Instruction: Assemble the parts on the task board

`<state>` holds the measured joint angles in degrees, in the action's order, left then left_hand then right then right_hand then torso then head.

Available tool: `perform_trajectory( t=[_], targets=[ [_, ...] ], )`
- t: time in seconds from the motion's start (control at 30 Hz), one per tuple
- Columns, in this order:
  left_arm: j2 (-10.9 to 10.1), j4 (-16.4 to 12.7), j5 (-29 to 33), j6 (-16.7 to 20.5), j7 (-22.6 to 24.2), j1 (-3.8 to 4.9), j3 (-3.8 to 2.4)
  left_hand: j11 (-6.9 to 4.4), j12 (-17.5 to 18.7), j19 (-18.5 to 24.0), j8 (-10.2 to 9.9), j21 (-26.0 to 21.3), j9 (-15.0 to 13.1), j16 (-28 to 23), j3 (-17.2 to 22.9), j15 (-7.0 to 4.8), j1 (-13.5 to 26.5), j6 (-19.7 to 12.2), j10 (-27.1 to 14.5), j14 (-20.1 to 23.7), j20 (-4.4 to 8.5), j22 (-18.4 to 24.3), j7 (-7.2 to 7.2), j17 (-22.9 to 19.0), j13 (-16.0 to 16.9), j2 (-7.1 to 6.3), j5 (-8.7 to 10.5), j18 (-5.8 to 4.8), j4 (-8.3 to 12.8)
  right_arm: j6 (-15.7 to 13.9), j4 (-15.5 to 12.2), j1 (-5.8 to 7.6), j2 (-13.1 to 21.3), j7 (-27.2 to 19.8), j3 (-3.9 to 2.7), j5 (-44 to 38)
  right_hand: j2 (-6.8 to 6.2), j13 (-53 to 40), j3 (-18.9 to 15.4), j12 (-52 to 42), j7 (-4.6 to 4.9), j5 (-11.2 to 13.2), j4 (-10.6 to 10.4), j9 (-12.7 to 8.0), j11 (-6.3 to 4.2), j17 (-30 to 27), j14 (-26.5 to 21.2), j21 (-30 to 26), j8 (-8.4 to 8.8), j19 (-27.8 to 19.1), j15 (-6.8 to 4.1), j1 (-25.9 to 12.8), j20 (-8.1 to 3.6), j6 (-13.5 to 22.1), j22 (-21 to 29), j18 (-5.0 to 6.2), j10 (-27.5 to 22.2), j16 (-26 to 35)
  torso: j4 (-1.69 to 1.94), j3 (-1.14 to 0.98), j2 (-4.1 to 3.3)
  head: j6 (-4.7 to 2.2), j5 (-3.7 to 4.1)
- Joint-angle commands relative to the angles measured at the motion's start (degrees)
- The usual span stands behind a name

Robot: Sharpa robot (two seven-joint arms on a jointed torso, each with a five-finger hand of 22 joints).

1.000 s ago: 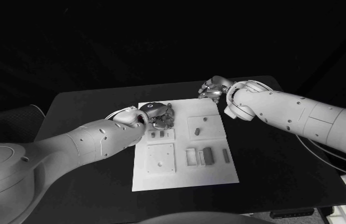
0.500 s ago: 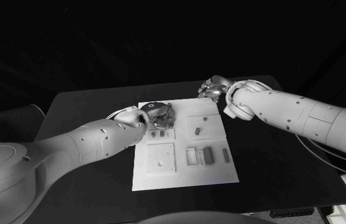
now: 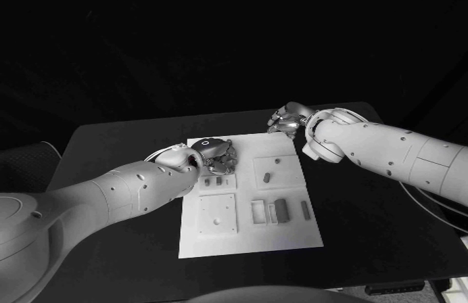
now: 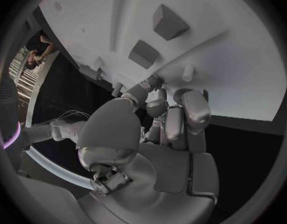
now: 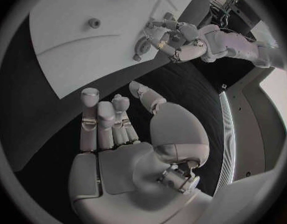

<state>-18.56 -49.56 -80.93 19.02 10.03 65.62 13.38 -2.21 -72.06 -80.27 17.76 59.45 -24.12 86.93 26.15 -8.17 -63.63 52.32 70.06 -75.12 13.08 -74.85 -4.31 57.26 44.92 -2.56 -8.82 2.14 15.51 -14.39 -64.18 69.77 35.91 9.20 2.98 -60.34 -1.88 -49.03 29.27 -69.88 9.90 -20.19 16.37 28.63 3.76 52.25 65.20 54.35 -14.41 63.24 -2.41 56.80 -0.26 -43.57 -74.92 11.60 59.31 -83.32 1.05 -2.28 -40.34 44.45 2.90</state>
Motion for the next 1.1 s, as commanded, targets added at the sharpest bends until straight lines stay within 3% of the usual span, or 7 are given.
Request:
perform_trajectory(
  t=[0.03,0.53,1.1],
  targets=[
    [0.2,0.0,-0.2,0.1,0.6,0.00,-0.04,0.34,0.2,0.0,0.3,-0.1,-0.1,-0.3,0.4,0.13,0.2,0.8,0.0,-0.3,0.25,0.0,-0.40,0.1,0.1,0.60,0.14,7.83,-0.1,0.0,-0.1,0.02,-0.1,-0.3,-0.01,-0.2,0.16,0.1,0.3,-0.2,0.50,-0.3,-0.1,-0.1,0.09,-0.1,0.0,-0.2,-0.34,-0.1,0.11,-0.2,-0.39,-0.2,-0.7,3.40,-0.4,-0.3,0.03,0.02,-0.02,0.03,0.01],
    [0.6,0.1,-0.2,-0.5,0.7,0.00,-0.04,0.54,0.3,0.1,0.7,0.0,-0.4,-0.5,0.9,0.32,0.3,2.1,-0.2,-0.6,0.12,-0.1,-0.59,1.0,0.8,1.56,0.19,7.79,-0.2,0.0,-0.1,0.05,-0.1,-0.3,-0.01,-0.2,0.15,0.1,0.3,-0.2,0.50,-0.3,-0.2,-0.1,0.09,-0.1,0.0,-0.2,-0.35,-0.1,0.11,-0.3,-0.39,-0.2,-0.7,3.40,-0.4,-0.3,0.00,0.03,-0.04,0.11,0.08],
    [0.6,0.8,-0.2,-1.8,0.1,-0.03,-0.04,0.91,0.4,0.2,0.3,0.1,-0.3,-0.7,0.5,0.67,0.9,1.9,-0.3,-0.5,-0.06,-0.2,-0.98,1.2,1.3,0.95,1.02,7.78,0.1,0.0,0.0,0.07,-0.2,-0.4,-0.01,-0.2,0.14,0.1,0.3,-0.2,0.50,-0.3,-0.2,-0.1,0.09,-0.1,0.0,-0.2,-0.36,-0.1,0.11,-0.3,-0.39,-0.2,-0.7,3.40,-0.4,-0.3,0.02,0.03,-0.01,0.27,0.07]
  ],
)
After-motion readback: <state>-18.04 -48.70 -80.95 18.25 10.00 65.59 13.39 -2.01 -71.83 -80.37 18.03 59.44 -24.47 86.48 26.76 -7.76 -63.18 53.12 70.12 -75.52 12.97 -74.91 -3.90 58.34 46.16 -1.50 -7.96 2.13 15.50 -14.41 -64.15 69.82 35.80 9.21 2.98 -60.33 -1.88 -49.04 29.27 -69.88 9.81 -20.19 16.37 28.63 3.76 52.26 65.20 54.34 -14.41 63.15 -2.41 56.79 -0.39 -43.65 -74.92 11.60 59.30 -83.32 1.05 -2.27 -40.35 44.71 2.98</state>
